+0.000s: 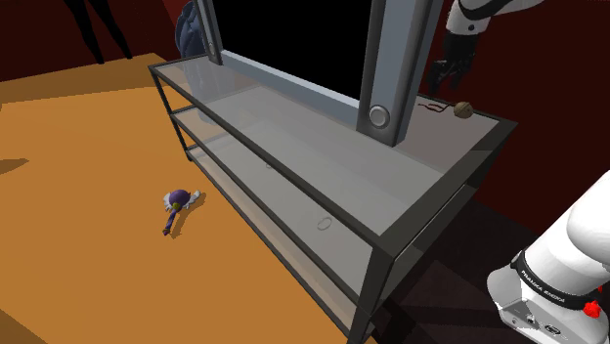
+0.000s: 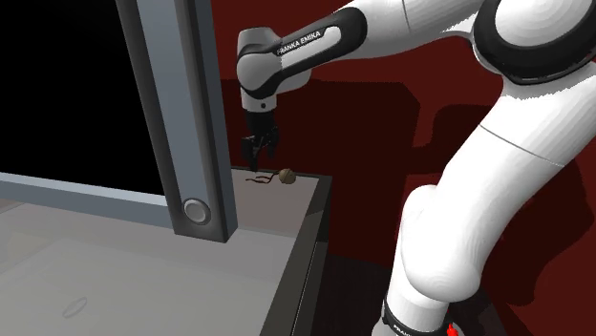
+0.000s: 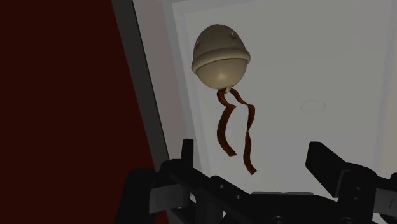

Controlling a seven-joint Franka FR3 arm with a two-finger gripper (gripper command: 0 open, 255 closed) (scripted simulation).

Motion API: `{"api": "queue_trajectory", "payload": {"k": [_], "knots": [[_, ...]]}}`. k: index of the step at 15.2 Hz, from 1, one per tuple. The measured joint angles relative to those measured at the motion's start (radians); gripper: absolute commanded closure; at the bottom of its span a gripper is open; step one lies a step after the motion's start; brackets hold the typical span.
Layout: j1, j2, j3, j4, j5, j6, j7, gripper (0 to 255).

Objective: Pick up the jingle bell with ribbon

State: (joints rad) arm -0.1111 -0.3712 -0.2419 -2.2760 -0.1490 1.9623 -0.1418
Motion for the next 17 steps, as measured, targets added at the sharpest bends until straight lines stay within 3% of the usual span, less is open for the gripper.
{"api": "queue_trajectory", "payload": {"k": [8, 9, 17], "knots": [[-0.004, 0.043, -0.013, -0.065, -0.006, 0.106, -0.001, 0], [-0.004, 0.042, -0.013, -0.070, -0.006, 0.110, 0.000, 255], [-0.005, 0.039, -0.014, -0.076, -0.008, 0.115, 0.001, 255]]}}
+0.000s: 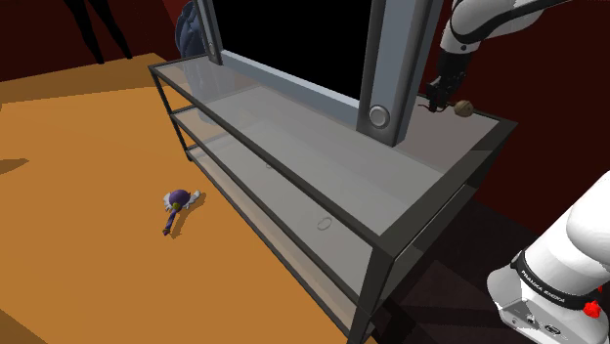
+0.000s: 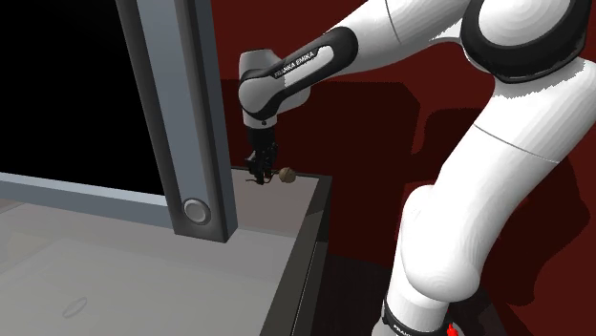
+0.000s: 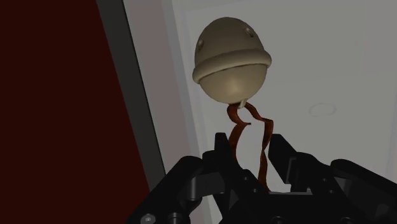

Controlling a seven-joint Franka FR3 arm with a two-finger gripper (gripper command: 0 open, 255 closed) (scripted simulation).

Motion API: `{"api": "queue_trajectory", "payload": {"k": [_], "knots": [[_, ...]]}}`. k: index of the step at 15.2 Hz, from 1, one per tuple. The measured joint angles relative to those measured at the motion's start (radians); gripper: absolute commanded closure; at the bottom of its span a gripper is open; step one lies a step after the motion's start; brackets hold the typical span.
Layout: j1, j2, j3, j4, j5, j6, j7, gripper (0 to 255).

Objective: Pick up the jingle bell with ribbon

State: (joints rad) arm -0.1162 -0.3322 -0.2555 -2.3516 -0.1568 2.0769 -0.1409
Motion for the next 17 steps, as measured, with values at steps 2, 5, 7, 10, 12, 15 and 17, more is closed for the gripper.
{"api": "queue_trajectory", "payload": {"k": [2, 5, 7, 10, 12, 15, 17], "knots": [[0.000, 0.001, -0.001, 0.002, 0.000, 0.000, -0.001, 255], [0.000, -0.005, 0.000, 0.022, 0.001, -0.028, -0.005, 255], [0.002, -0.012, 0.005, 0.043, 0.003, -0.056, -0.002, 255], [0.003, -0.018, 0.007, 0.077, 0.005, -0.095, -0.005, 255], [0.003, -0.021, 0.009, 0.102, 0.006, -0.124, -0.007, 255], [0.004, -0.031, 0.013, 0.132, 0.007, -0.164, -0.008, 255], [0.006, -0.032, 0.015, 0.162, 0.009, -0.195, -0.009, 255]]}}
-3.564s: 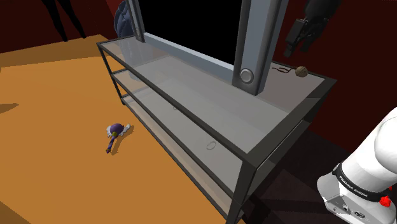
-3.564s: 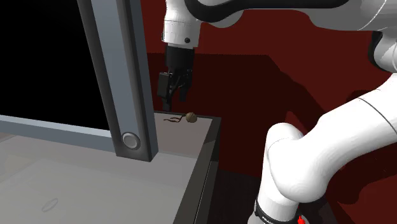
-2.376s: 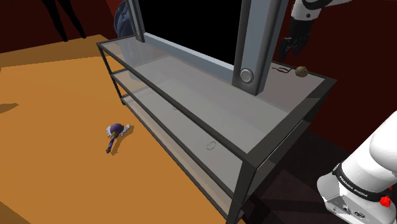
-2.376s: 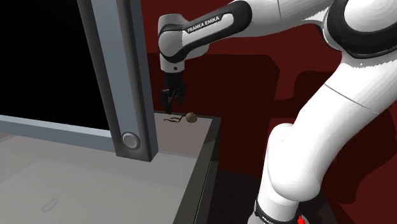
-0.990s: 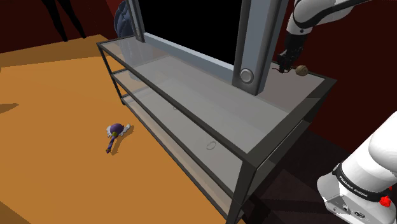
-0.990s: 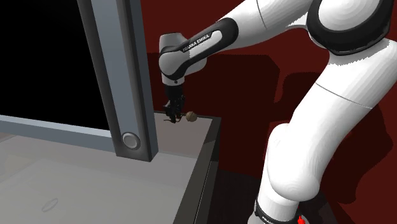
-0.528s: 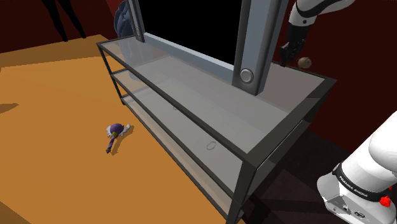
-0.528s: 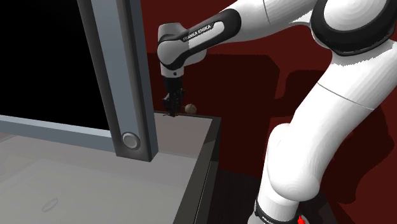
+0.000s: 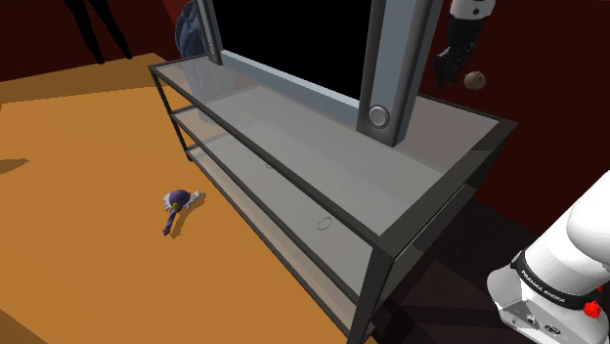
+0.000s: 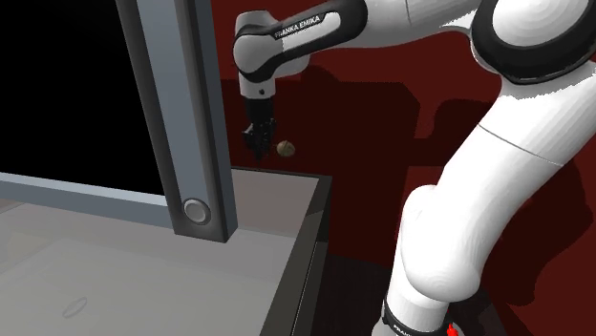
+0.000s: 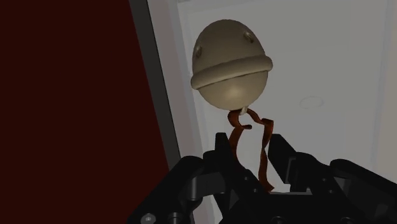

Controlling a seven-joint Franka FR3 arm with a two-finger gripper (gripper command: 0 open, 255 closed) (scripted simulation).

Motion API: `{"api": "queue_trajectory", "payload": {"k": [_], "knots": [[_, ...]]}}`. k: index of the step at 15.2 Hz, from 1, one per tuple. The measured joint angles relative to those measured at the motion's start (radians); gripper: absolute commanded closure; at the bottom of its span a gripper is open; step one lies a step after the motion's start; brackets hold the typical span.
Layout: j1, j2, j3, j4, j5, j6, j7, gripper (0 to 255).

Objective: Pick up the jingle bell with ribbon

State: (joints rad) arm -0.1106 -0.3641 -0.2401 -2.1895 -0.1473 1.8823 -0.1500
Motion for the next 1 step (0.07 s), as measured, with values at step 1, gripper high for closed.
{"api": "queue_trajectory", "payload": {"k": [1], "knots": [[0.000, -0.001, 0.000, 0.005, 0.000, -0.006, -0.001, 255]]}}
